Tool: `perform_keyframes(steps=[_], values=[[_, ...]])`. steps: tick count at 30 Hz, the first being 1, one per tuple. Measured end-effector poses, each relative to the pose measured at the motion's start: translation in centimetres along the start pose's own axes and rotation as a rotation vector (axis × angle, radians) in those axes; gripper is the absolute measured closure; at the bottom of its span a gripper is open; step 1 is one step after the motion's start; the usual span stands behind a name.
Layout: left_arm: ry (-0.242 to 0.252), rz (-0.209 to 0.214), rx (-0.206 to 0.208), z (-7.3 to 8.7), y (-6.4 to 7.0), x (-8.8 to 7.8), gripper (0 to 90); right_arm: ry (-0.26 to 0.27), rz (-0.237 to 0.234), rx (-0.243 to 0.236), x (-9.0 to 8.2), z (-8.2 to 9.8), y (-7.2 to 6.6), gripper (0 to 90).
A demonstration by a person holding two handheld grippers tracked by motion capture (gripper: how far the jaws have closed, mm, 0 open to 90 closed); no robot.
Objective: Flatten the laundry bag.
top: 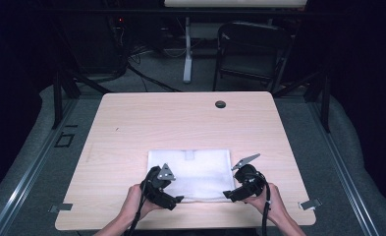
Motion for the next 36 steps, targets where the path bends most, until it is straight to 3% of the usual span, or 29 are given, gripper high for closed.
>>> perform_keyframes(steps=[4,8,12,14,18,23,27,32,36], values=[[-0.014,0.030,0.041,-0.6,0.4,1.4,24.7,0.009,-0.005,0.015,-0.1,0.0,-0.1,22.8],[-0.035,0.061,0.073,-0.9,0.6,2.6,33.5,-0.001,0.003,0.000,-0.1,0.0,-0.1,24.7],[-0.052,0.095,0.082,-0.8,1.0,3.4,44.3,-0.014,-0.001,-0.002,-0.1,0.1,-0.1,26.1],[-0.065,0.099,0.105,-0.7,1.1,3.6,50.2,-0.022,-0.005,-0.001,0.0,0.1,0.0,26.9],[-0.078,0.114,0.101,-0.5,1.1,4.1,65.7,-0.019,-0.011,-0.013,0.1,0.1,-0.1,31.2],[-0.083,0.110,0.123,-0.4,1.2,4.5,80.2,-0.018,-0.015,-0.026,0.1,0.0,-0.5,46.1],[-0.068,0.103,0.097,-0.4,1.1,4.5,85.8,-0.019,-0.018,-0.040,0.1,0.1,-0.6,58.9],[-0.055,0.101,0.076,-0.5,0.9,4.4,87.6,0.002,-0.042,-0.089,-0.3,-0.2,-1.7,78.3],[-0.043,0.102,0.054,-0.6,0.7,4.3,87.7,0.023,-0.065,-0.126,-0.4,-0.4,-2.8,87.1]])
Point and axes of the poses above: each handheld gripper's, and its own axes: x roughly forward along the jaws, z roughly out of its underside, y roughly to its right, the point moved 1 cm from there along x, roughly forward along the jaws, and after that the axes turned 15 degrees about y, right-handed, at the moved point
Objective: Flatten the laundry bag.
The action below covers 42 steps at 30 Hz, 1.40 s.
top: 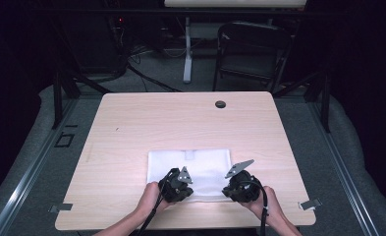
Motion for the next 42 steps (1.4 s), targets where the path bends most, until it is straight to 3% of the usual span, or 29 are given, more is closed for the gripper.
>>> perform_keyframes(steps=[7,13,19,23,27,34,42], values=[[0.024,-0.006,-0.027,-0.2,-0.2,-0.3,87.9,-0.010,-0.013,-0.029,0.8,0.0,-0.8,90.0],[0.025,-0.016,-0.018,-0.4,-0.2,-0.4,88.7,-0.045,-0.030,-0.079,2.4,0.0,-1.6,90.0],[0.038,-0.025,-0.025,-0.7,-0.2,-0.3,88.8,-0.060,-0.003,-0.111,3.7,0.2,-1.9,90.0],[0.044,-0.025,-0.023,-0.8,-0.2,-0.4,89.0,-0.035,0.028,-0.108,3.8,0.2,-1.9,90.0],[0.054,-0.024,-0.023,-1.0,-0.2,-0.6,89.1,-0.042,0.050,-0.123,4.1,0.2,-1.6,90.0],[0.068,-0.030,-0.026,-1.1,-0.4,-0.9,89.2,-0.063,0.036,-0.096,4.8,0.5,-1.3,90.0],[0.091,-0.016,-0.046,-1.9,-0.5,-1.7,89.2,-0.083,0.031,-0.100,4.6,0.5,-1.4,90.0]])
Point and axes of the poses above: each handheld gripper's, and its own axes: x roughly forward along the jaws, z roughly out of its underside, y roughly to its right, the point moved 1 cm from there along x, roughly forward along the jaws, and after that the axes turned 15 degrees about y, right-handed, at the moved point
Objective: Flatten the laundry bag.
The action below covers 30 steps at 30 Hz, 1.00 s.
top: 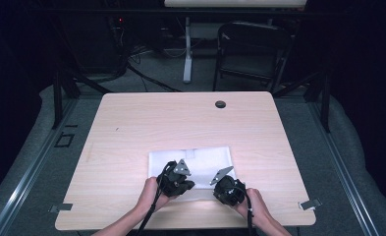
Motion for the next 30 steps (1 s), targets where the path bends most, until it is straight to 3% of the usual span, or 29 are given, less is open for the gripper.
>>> perform_keyframes(steps=[7,13,15,17,20,22,24,26,30], values=[[0.009,-0.009,-0.002,-0.3,-0.1,-0.3,89.2,0.001,-0.001,0.001,-0.2,0.2,-0.4,90.0],[0.009,0.005,-0.017,-0.5,0.1,-0.6,89.2,-0.029,-0.014,-0.008,-0.6,0.5,-0.9,90.0],[0.011,0.006,-0.024,-0.7,0.2,-0.6,89.2,-0.039,-0.015,0.009,-0.8,0.7,-0.9,90.0],[0.014,0.002,-0.023,-0.9,0.3,-0.6,89.3,-0.050,0.000,-0.012,-1.1,0.7,-0.9,90.0],[0.010,0.005,-0.036,-1.2,0.3,-0.7,89.3,0.054,0.018,-0.026,-1.5,0.2,-1.1,90.0],[0.014,-0.001,-0.038,-1.4,0.2,-0.8,89.2,0.086,0.020,-0.049,-1.1,-0.3,-1.5,90.0],[0.023,-0.005,-0.051,-1.5,0.1,-0.9,89.3,0.065,0.015,-0.079,-0.5,-0.6,-1.9,90.0],[0.023,-0.010,-0.052,-1.6,-0.1,-1.0,89.2,0.029,0.000,-0.078,0.3,-0.3,-2.1,90.0],[0.026,-0.016,-0.046,-1.8,-0.4,-1.2,89.3,0.017,-0.017,-0.053,0.2,-0.2,-1.6,90.0]])
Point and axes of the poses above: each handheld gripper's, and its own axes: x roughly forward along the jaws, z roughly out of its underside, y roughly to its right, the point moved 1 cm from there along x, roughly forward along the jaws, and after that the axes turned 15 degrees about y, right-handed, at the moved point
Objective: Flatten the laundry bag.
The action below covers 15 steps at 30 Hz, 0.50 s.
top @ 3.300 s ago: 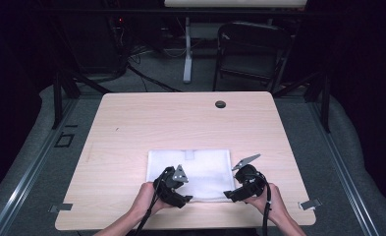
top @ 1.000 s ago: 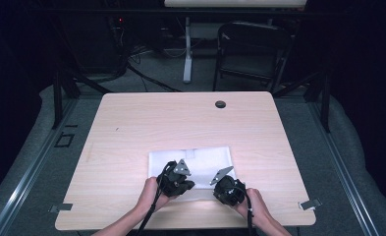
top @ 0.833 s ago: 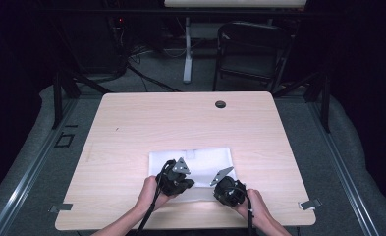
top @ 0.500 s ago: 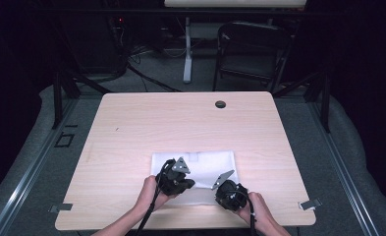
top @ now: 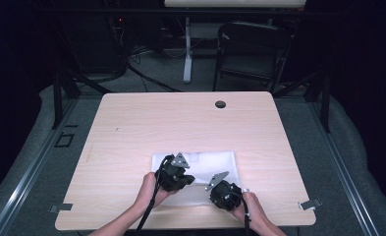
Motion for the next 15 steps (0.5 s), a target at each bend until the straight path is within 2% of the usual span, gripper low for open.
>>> perform_keyframes(steps=[10,15], values=[[0.051,-0.028,-0.011,-1.5,-1.1,-1.2,89.3,-0.018,-0.018,0.024,-0.1,0.0,0.0,90.0],[0.057,-0.050,0.007,-2.5,-2.0,-1.4,89.4,-0.017,-0.020,0.029,-0.1,0.0,0.1,90.0]])
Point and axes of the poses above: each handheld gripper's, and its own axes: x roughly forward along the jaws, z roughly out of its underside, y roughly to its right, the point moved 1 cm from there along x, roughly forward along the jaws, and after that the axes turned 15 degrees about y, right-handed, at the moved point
